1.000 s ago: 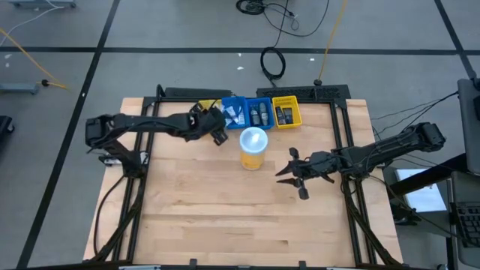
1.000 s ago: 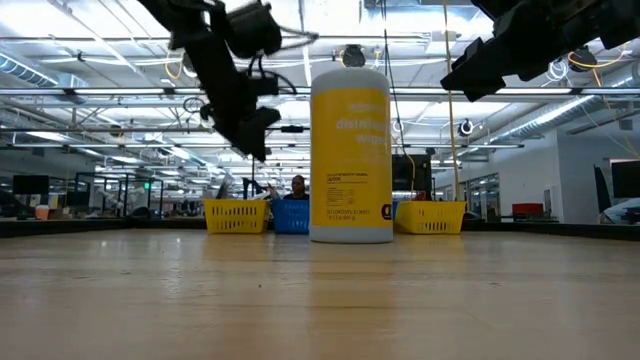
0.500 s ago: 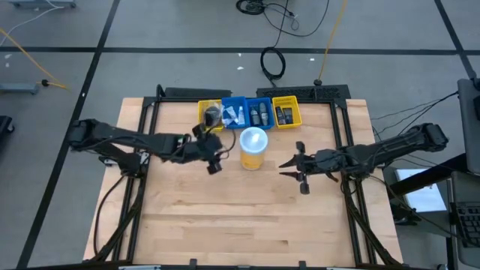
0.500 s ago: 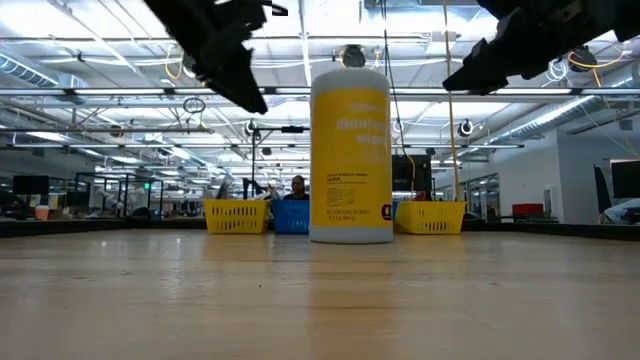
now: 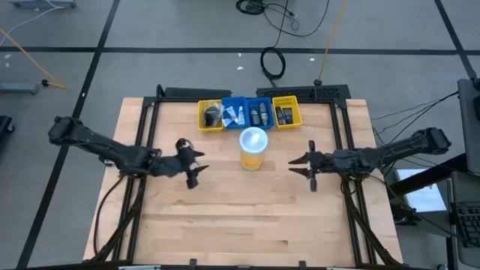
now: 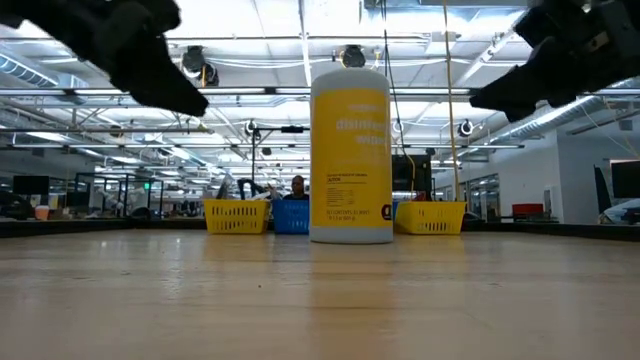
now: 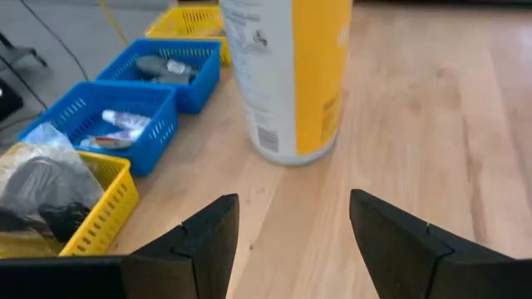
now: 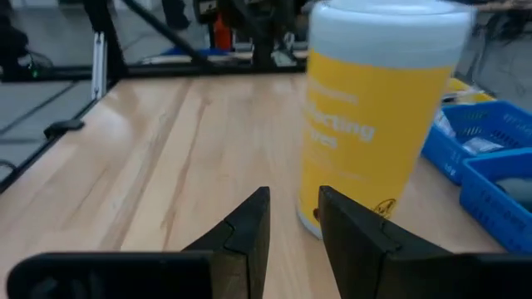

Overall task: Pick & Place Travel size toiletries
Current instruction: Return to Home Position

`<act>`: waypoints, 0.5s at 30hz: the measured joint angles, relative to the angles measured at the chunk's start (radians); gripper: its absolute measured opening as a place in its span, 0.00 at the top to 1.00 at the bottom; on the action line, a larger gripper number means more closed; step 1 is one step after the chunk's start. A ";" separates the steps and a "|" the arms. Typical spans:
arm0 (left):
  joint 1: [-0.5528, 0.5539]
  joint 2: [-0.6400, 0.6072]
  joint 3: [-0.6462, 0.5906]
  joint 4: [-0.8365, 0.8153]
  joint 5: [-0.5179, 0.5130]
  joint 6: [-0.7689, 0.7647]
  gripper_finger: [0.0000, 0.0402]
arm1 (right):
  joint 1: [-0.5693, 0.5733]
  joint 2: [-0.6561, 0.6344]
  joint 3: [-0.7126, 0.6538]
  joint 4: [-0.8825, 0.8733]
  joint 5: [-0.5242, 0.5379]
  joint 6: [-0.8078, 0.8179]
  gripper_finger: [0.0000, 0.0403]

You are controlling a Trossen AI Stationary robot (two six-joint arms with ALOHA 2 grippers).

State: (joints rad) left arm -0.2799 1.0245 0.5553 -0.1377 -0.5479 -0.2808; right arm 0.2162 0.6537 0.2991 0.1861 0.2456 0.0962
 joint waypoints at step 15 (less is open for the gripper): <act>-0.059 -0.473 -0.473 0.478 0.051 0.130 0.43 | 0.000 -0.335 -0.180 0.055 -0.159 -0.001 0.75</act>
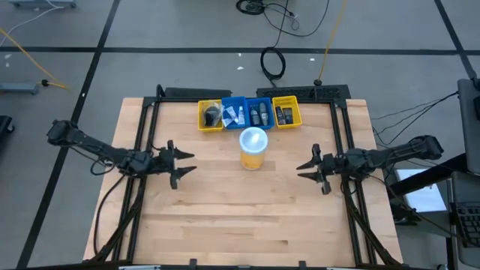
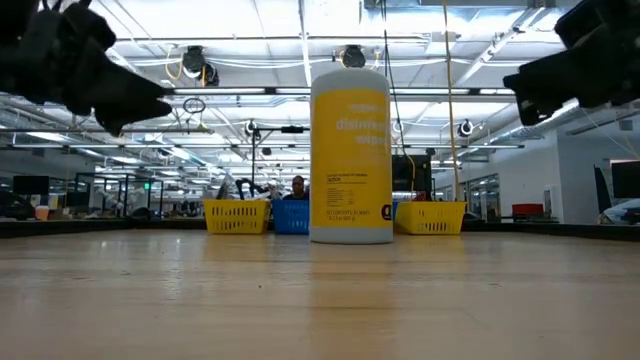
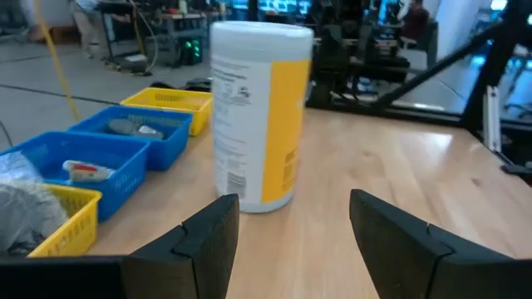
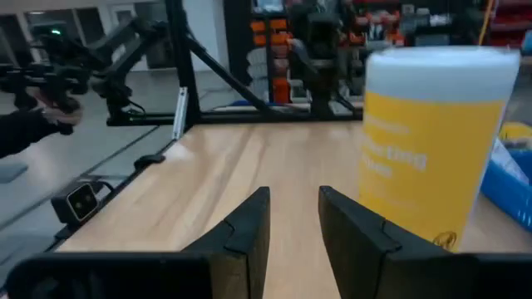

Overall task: Pick & Place Travel size toiletries
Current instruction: Return to Home Position

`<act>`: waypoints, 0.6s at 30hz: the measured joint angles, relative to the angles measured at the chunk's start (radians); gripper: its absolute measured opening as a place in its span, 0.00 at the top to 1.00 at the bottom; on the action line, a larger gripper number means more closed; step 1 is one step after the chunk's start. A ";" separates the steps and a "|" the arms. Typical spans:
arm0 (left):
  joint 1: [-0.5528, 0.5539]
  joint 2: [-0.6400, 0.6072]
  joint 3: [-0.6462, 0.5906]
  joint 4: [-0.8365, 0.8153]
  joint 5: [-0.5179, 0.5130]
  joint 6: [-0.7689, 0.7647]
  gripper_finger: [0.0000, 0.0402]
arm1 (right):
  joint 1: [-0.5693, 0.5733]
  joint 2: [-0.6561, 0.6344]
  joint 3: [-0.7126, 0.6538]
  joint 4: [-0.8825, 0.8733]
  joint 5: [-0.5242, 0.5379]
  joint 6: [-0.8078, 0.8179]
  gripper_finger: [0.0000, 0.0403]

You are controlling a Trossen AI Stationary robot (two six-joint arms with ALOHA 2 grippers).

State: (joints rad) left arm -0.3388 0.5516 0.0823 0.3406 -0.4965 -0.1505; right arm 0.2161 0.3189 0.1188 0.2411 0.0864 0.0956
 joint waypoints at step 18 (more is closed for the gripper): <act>0.044 -0.096 -0.069 0.006 0.097 -0.071 0.43 | 0.002 -0.253 -0.099 0.017 -0.185 -0.029 0.75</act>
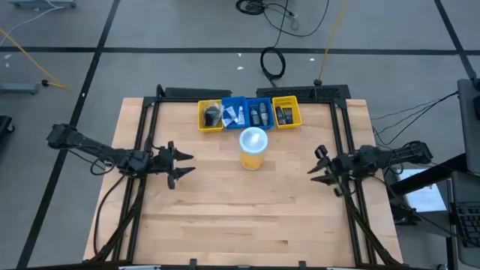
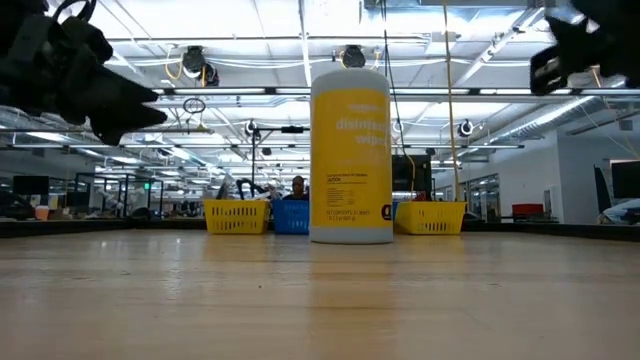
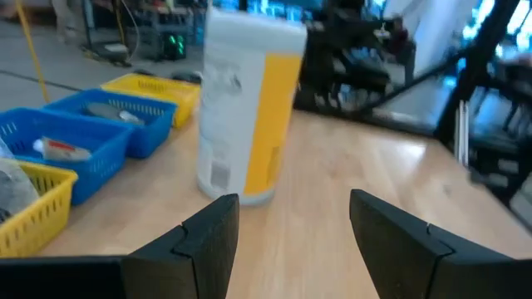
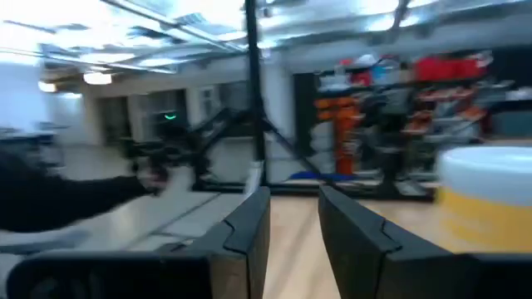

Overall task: Pick & Place Travel size toiletries
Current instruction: Return to Home Position

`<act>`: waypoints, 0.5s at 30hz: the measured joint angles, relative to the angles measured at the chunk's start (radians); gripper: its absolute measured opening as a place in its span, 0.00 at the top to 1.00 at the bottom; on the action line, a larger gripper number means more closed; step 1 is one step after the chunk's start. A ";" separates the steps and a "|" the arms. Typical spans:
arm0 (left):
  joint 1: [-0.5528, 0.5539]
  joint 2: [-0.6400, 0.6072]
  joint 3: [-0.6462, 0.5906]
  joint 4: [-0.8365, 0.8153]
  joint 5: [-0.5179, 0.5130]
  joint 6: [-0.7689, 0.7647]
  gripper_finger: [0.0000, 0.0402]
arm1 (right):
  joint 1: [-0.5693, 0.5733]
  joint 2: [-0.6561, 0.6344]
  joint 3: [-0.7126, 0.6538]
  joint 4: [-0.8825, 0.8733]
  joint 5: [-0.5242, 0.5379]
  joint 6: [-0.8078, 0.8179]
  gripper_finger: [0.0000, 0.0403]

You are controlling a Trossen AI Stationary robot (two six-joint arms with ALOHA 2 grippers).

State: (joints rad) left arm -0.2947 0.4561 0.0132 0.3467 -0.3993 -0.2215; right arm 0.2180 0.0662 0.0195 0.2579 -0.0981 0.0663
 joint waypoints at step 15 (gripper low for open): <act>0.000 0.001 0.002 0.062 -0.098 -0.019 0.43 | 0.000 0.025 -0.002 -0.096 0.123 0.053 0.75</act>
